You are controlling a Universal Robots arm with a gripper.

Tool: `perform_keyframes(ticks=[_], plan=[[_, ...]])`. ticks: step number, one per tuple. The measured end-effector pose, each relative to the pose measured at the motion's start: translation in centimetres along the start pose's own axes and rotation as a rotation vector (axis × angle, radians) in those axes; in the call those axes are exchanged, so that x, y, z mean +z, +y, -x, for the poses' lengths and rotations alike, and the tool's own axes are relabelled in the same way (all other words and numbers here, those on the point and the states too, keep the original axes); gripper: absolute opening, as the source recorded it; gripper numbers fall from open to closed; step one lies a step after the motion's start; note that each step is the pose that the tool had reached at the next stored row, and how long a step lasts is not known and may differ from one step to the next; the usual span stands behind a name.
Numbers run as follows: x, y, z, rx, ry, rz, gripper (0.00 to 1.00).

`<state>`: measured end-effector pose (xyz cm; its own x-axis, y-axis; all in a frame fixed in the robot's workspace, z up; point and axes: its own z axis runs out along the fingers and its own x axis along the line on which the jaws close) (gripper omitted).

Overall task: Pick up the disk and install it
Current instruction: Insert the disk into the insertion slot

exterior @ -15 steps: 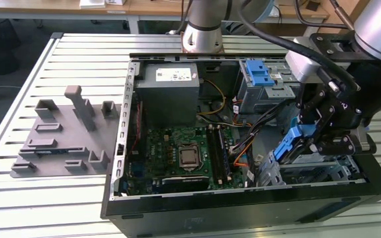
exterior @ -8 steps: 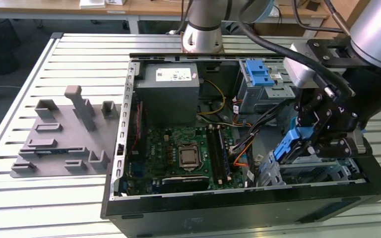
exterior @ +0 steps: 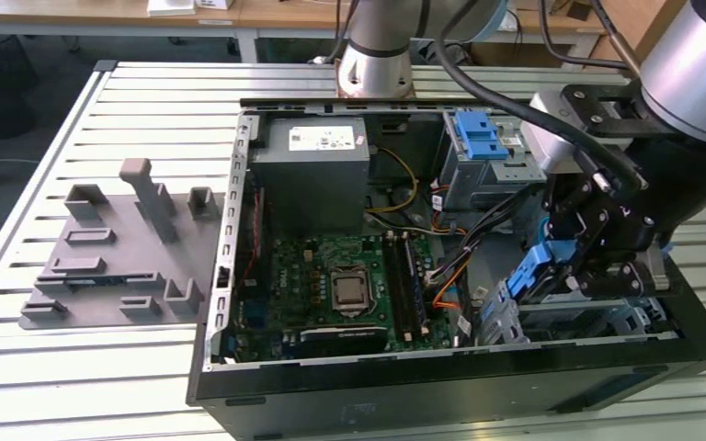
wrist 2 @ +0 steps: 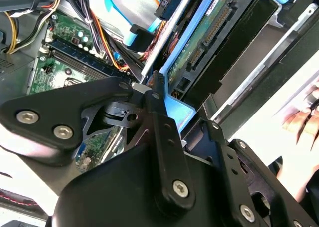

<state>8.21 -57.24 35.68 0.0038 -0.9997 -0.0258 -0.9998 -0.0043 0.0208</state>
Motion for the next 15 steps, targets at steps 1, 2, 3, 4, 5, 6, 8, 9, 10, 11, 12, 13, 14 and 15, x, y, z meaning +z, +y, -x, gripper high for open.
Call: perform_keyframes(ticks=[1, 2, 3, 4, 5, 6, 8, 9, 10, 11, 12, 13, 14, 15], plan=[[0.08, 0.0, 0.0, 0.0, 0.0001, 0.0, 0.36], [0.12, 0.0, 0.0, 0.0, 0.0001, 0.0, 0.36], [0.12, 0.0, 0.0, 0.0, 0.0002, 0.0, 0.36], [0.12, 0.0, -0.01, 0.0, 0.0003, 0.0, 0.36], [0.13, 0.0, -0.01, 0.0, 0.0003, 0.0, 0.36], [0.14, 0.0, -0.01, 0.0, 0.0001, 0.0, 0.36], [0.15, 0.0, 0.0, 0.0, 0.0001, 0.0, 0.36], [0.15, 0.0, 0.0, 0.0, 0.0001, 0.0, 0.36], [0.15, 0.0, 0.0, 0.0, 0.0001, 0.0, 0.36], [0.16, 0.0, 0.0, 0.0, 0.0, 0.0, 0.36], [0.16, 0.0, 0.0, 0.0, 0.0001, 0.0, 0.38], [0.16, 0.0, -0.01, 0.0, 0.0001, 0.0, 0.44], [0.17, 0.0, -0.01, 0.0, 0.0001, 0.0, 0.44], [0.17, 0.0, 0.0, 0.0, 0.0, 0.0, 0.44]])
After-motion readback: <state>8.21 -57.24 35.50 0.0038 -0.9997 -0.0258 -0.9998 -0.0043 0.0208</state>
